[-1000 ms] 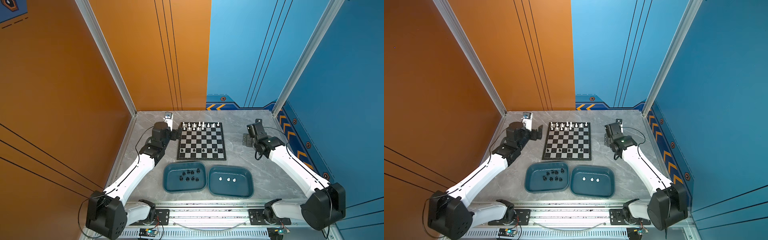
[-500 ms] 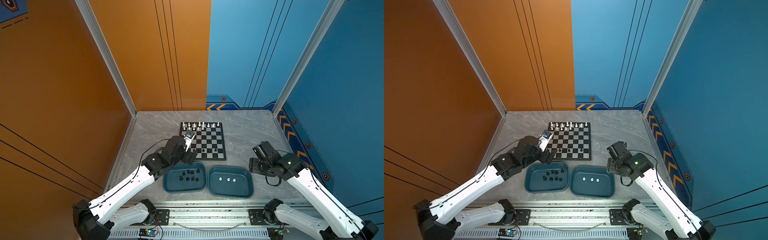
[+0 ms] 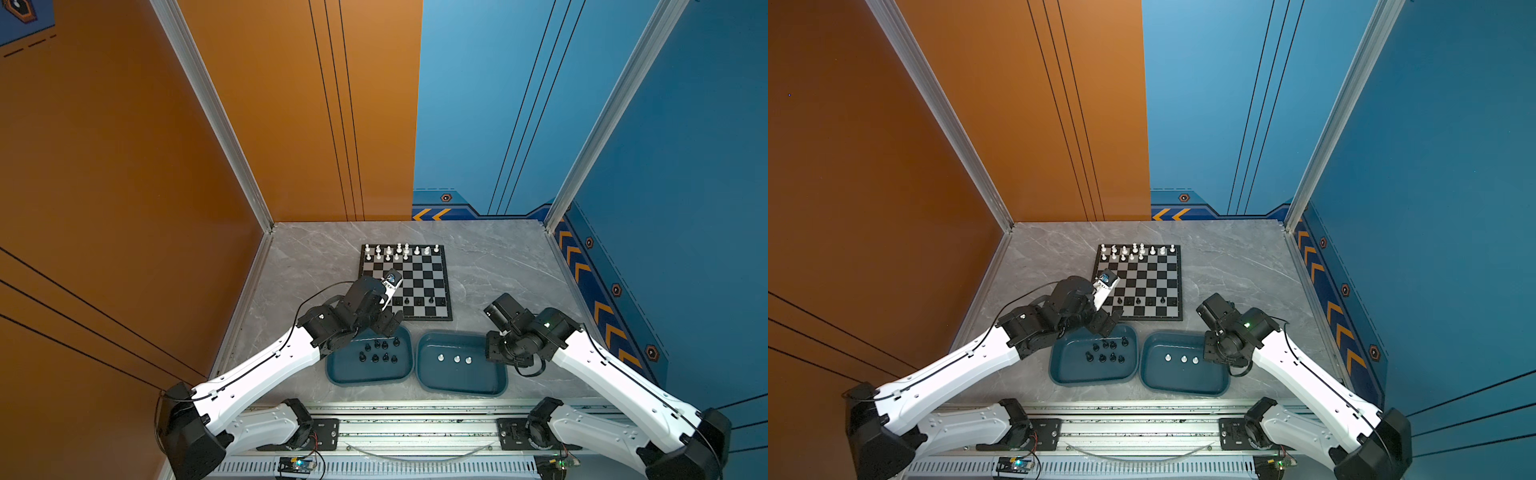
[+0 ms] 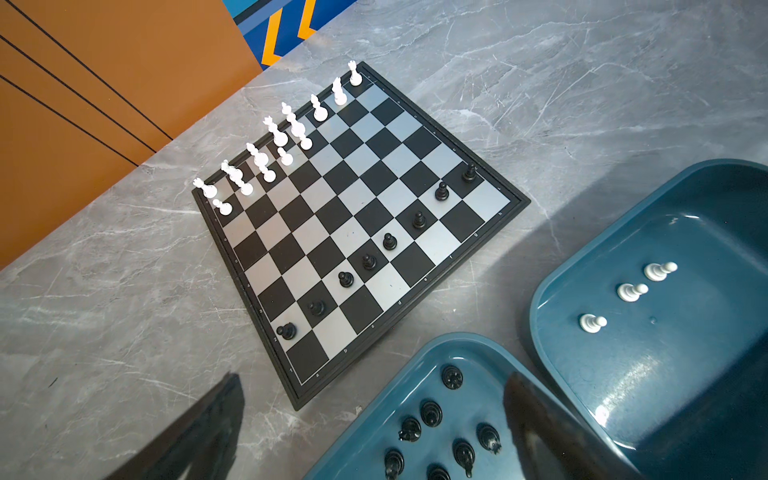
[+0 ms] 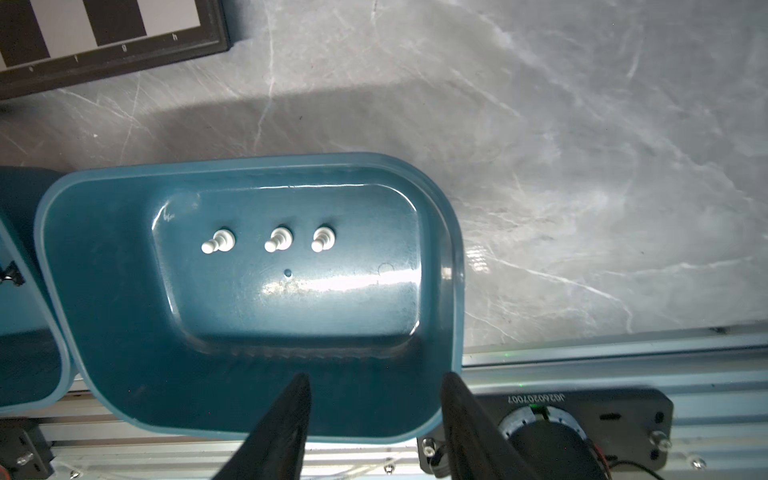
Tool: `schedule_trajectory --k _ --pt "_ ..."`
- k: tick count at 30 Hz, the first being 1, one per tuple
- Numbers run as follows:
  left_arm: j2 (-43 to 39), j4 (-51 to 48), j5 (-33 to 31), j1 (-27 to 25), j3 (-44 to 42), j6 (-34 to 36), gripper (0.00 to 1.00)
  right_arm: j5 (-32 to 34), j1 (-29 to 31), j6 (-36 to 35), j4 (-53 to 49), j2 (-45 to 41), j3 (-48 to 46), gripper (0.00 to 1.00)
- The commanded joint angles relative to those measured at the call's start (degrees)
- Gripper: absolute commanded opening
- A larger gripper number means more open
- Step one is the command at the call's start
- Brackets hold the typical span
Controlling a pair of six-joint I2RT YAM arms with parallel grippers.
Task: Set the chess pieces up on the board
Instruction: 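Lower the right gripper into the white pawn tray while the left arm nears the board, then close the right gripper on a white pawn in the tray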
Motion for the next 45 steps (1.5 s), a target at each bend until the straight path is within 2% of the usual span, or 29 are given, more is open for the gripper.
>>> schedule_trajectory --k 1,5,13,19,29,45 --pt "-1.7 0.1 -1.7 -0.4 -0.7 -0.5 0.98 -1.5 0.8 0.9 5.3 2.6 -2.0 0.48" --pt "-3.5 -0.1 -2.6 -0.5 -1.7 -0.9 0.98 -3.1 1.3 0.4 9.7 6.4 -3.5 0.39" --pt "-6.0 -1.4 -4.4 -0.3 -2.8 -0.6 0.98 -4.4 1.8 -1.3 13.8 13.3 -3.3 0.39" --pt "-6.4 -1.4 -4.3 0.7 -3.7 -0.5 0.98 -4.9 1.8 -1.4 16.1 16.9 -3.8 0.34" --pt "-8.5 -0.2 -2.4 4.0 -5.6 -1.7 0.98 -4.4 1.9 -1.8 17.5 19.8 -5.0 0.3" --pt "-8.9 -0.3 -1.5 5.6 -6.8 -1.7 0.98 -4.9 1.9 -2.2 19.3 23.0 -4.8 0.26"
